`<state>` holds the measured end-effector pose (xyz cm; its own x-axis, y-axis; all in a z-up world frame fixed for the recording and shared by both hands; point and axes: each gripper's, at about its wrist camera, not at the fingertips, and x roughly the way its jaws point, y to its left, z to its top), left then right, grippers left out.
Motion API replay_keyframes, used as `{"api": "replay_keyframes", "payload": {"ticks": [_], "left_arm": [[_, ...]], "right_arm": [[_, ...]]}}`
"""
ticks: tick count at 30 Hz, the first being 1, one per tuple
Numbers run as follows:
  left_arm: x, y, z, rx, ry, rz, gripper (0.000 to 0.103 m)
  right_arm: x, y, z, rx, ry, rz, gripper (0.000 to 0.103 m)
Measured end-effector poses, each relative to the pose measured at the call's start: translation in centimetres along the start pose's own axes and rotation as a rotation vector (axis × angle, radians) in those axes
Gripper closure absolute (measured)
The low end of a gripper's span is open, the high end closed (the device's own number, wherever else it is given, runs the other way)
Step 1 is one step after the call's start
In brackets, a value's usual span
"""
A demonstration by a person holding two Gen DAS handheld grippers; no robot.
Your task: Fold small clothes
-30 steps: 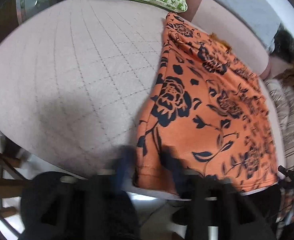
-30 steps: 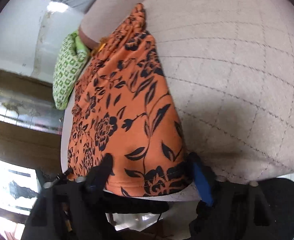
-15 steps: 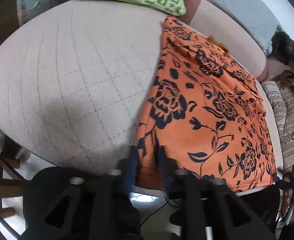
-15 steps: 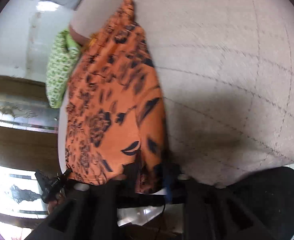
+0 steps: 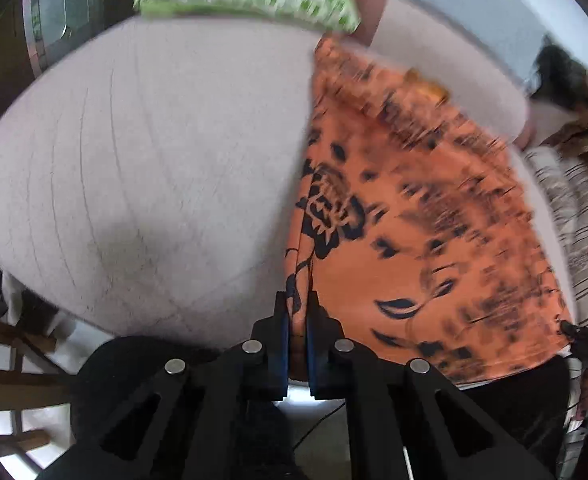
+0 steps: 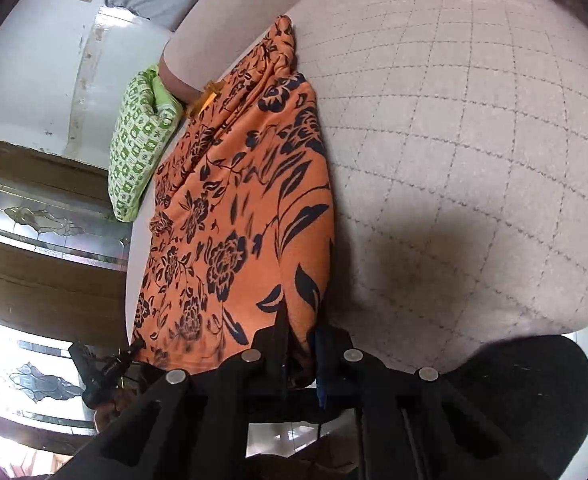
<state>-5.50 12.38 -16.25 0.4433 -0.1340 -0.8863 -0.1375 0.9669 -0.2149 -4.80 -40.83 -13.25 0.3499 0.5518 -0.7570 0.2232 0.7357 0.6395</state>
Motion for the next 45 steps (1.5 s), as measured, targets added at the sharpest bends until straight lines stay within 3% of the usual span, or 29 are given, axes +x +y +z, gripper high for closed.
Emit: {"api": "replay_keyframes", "payload": {"ticks": [2,8,11,16,19,22,24,25,26,27,28,30,33,34,37,40,42,43,44,45], "left_arm": [[0.4,-0.2,0.2,-0.005,0.008,-0.003,0.097],[-1.3,-1.1,1.8,-0.008,-0.011,-0.066,0.097],[-3.7,-2.3,4.8,0.007,-0.102,-0.15,0.097],[-7.1,-4.9,13.6,-0.004,-0.283,-0.259,0.097],[-5.7,-6.1,20.3,-0.012,-0.354,-0.252,0.096],[-1.1,-7.6,26.0,-0.021,-0.354,-0.208,0.095],[3.9,-7.6,29.2,-0.041,-0.298,-0.163,0.085],[7.5,-7.2,30.8,-0.041,-0.269,-0.119,0.064],[9.9,-6.8,31.7,-0.053,-0.253,-0.049,0.046],[12.6,-6.5,32.6,-0.031,-0.229,0.041,0.045],[13.8,-6.4,33.0,-0.038,-0.205,0.081,0.046],[13.6,-5.6,32.7,-0.056,-0.224,0.036,0.042],[10.5,-5.1,30.1,0.033,-0.318,0.044,0.032],[9.8,-5.0,29.0,0.061,-0.317,0.026,0.024],[10.0,-5.3,26.5,0.109,-0.215,-0.036,0.022],[12.1,-6.5,24.4,0.172,-0.13,-0.037,0.022],[13.8,-7.2,24.0,0.199,-0.094,-0.015,0.024],[14.9,-7.4,24.1,0.195,-0.081,-0.018,0.043],[15.3,-7.6,24.4,0.193,-0.085,-0.004,0.066],[15.2,-7.8,25.1,0.153,-0.068,-0.023,0.082]], "right_arm": [[1.8,-1.3,-0.3,0.041,0.054,0.003,0.093],[0.1,0.4,1.0,0.017,0.039,0.072,0.093],[-1.5,2.8,3.7,-0.001,-0.008,0.144,0.093],[-4.2,8.2,12.3,-0.044,-0.146,0.3,0.093],[-4.0,11.5,18.7,-0.089,-0.216,0.32,0.093],[-1.2,13.0,24.7,-0.078,-0.267,0.294,0.092],[2.7,12.2,27.7,-0.027,-0.241,0.243,0.087],[5.7,11.7,29.1,-0.026,-0.206,0.175,0.08],[7.7,11.3,29.7,-0.028,-0.193,0.119,0.051],[8.8,10.4,29.9,-0.018,-0.205,0.078,0.024],[9.5,9.9,29.6,-0.02,-0.23,0.066,0.024],[9.5,9.6,28.4,-0.034,-0.244,0.079,0.024],[8.0,9.8,26.7,-0.163,-0.269,-0.018,0.023],[7.6,9.3,26.6,-0.179,-0.277,-0.055,0.022],[8.7,7.3,26.4,-0.168,-0.193,-0.078,0.02],[11.4,7.8,25.9,-0.182,-0.093,-0.009,0.02],[13.3,8.4,25.5,-0.183,-0.022,-0.034,0.021],[14.5,8.6,25.4,-0.177,-0.001,-0.055,0.025],[14.9,8.8,25.5,-0.164,0.002,-0.069,0.036],[15.1,8.9,25.8,-0.138,0.012,-0.051,0.067]]}}
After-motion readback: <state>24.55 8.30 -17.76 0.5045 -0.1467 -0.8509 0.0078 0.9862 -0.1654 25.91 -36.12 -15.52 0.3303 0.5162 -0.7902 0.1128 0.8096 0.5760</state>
